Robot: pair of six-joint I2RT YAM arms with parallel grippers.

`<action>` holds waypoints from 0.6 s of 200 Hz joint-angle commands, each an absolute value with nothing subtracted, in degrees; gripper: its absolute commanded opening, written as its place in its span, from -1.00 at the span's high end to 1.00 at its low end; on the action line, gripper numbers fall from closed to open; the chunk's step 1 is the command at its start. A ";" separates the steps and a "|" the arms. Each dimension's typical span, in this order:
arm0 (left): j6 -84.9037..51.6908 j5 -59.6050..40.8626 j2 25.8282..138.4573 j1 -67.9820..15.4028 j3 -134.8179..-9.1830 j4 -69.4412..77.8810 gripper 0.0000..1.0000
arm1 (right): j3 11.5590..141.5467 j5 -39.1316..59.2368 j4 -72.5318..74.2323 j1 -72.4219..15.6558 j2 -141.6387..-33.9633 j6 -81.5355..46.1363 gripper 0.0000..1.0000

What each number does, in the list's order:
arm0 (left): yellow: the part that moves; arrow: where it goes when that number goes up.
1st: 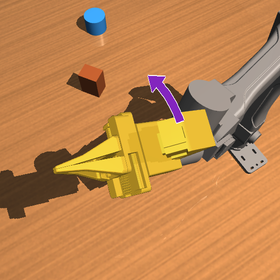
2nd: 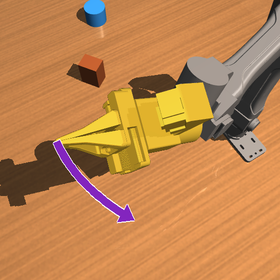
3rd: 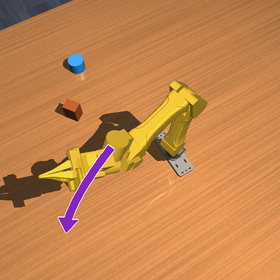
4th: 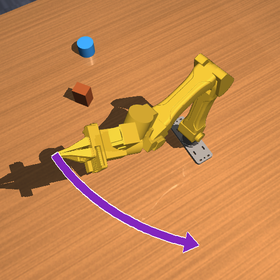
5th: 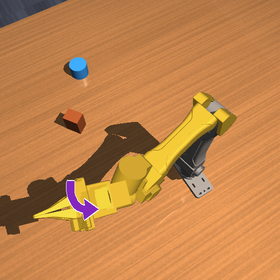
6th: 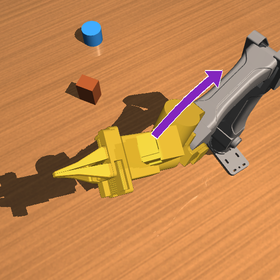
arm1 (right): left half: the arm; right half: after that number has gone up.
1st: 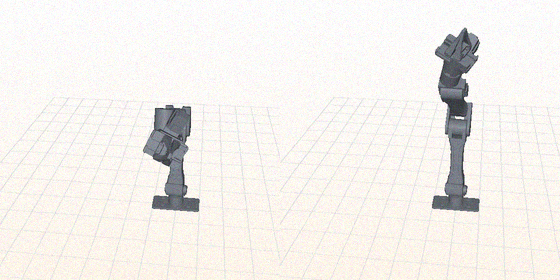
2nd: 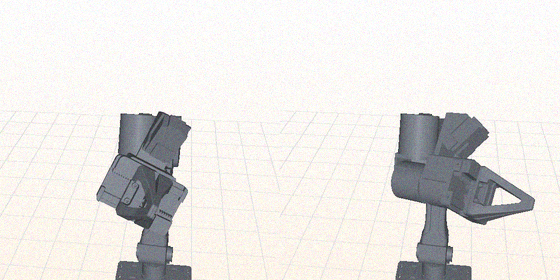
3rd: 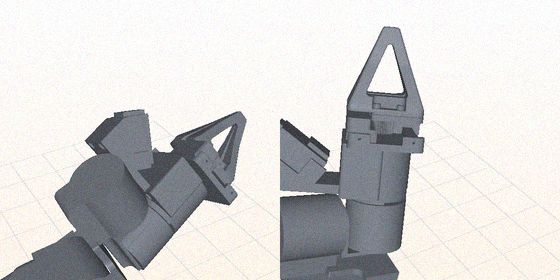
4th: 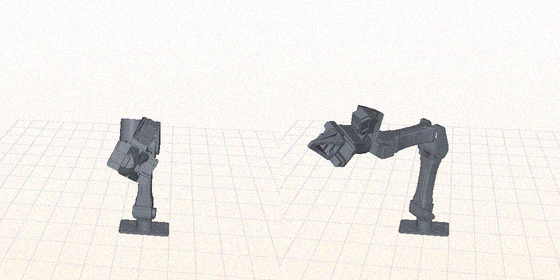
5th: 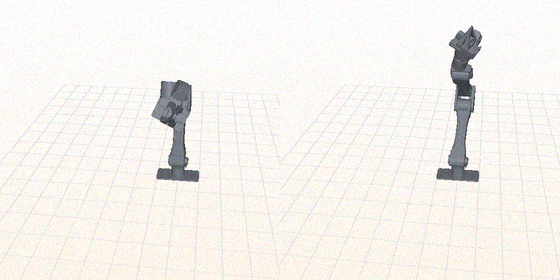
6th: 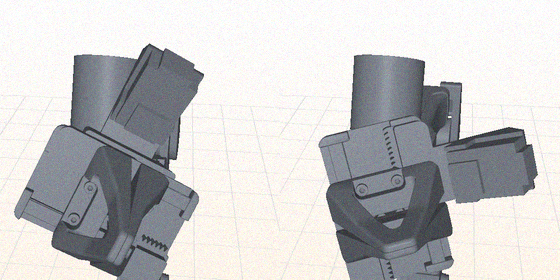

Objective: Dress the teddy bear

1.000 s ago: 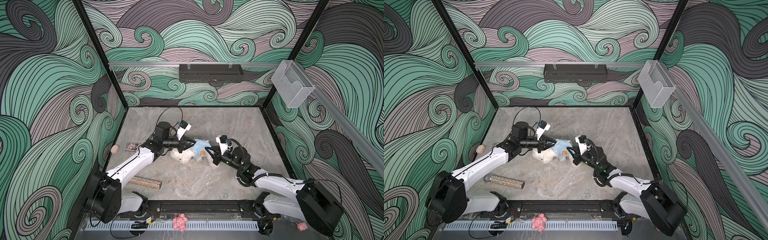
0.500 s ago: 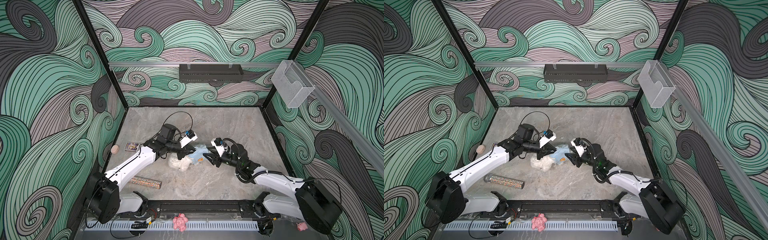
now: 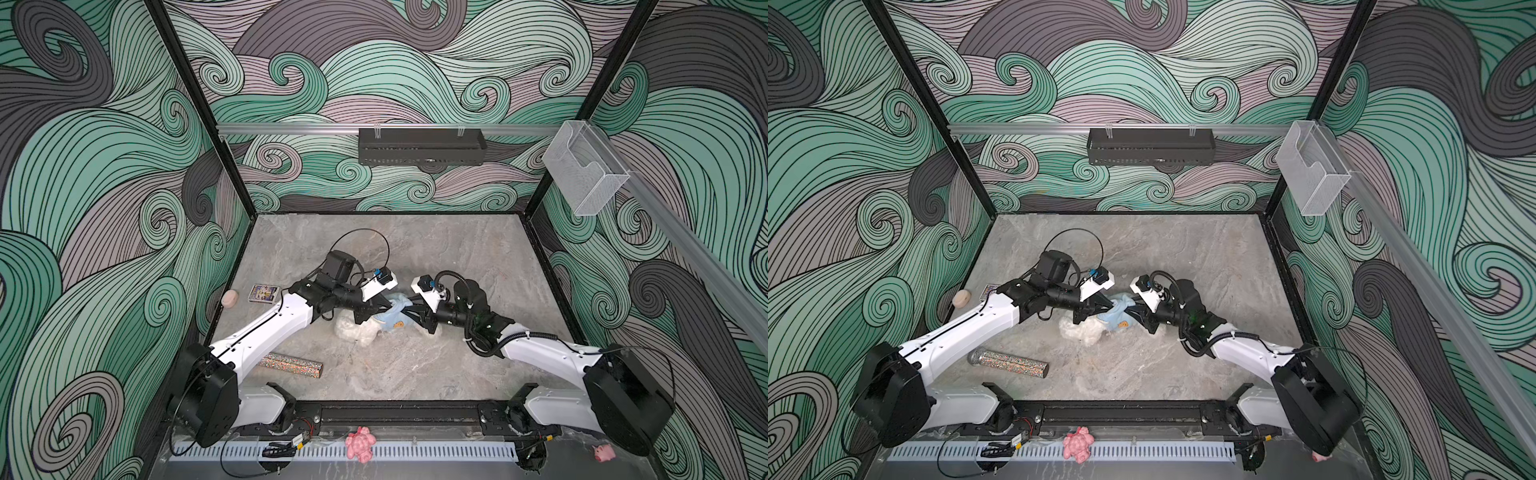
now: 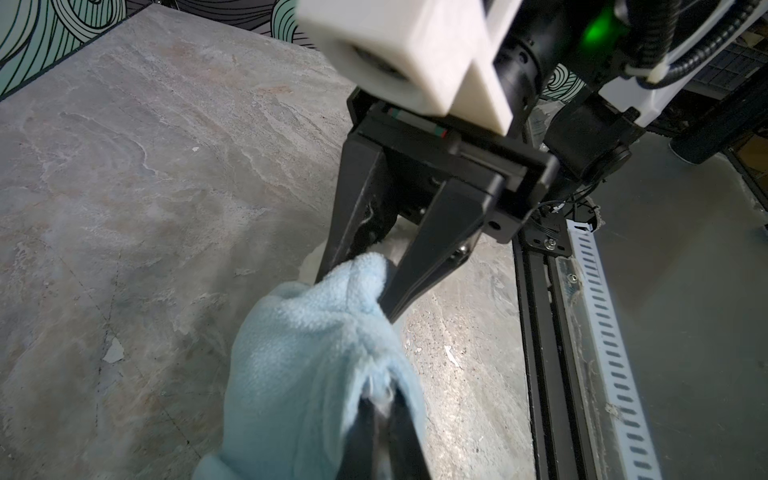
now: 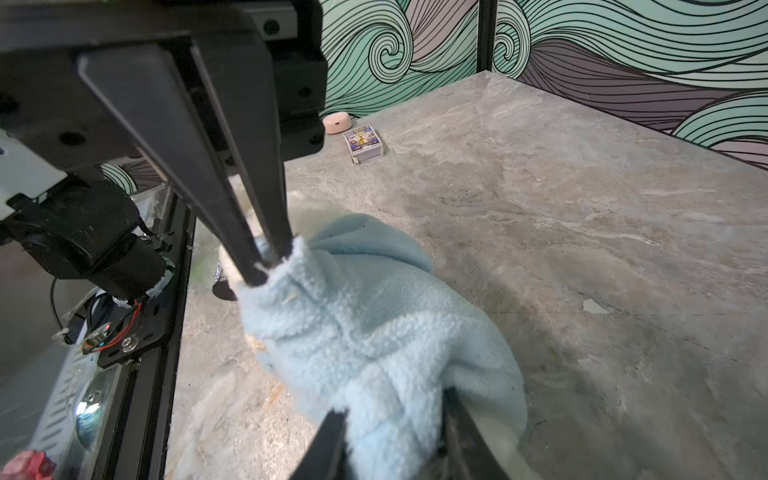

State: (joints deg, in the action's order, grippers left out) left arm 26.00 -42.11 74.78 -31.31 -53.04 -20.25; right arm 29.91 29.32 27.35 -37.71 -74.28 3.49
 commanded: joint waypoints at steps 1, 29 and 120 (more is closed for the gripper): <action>23.20 -43.06 72.56 -31.06 -54.27 -22.52 1.00 | 27.54 25.13 32.39 -37.23 -75.06 0.55 0.87; 18.63 -41.25 68.14 -29.81 -49.35 -17.94 1.00 | 23.51 22.01 38.39 -36.65 -74.56 -4.60 1.00; 26.72 -38.67 68.56 -31.09 -50.98 -24.33 0.47 | 22.86 23.93 40.23 -38.46 -72.96 0.15 1.00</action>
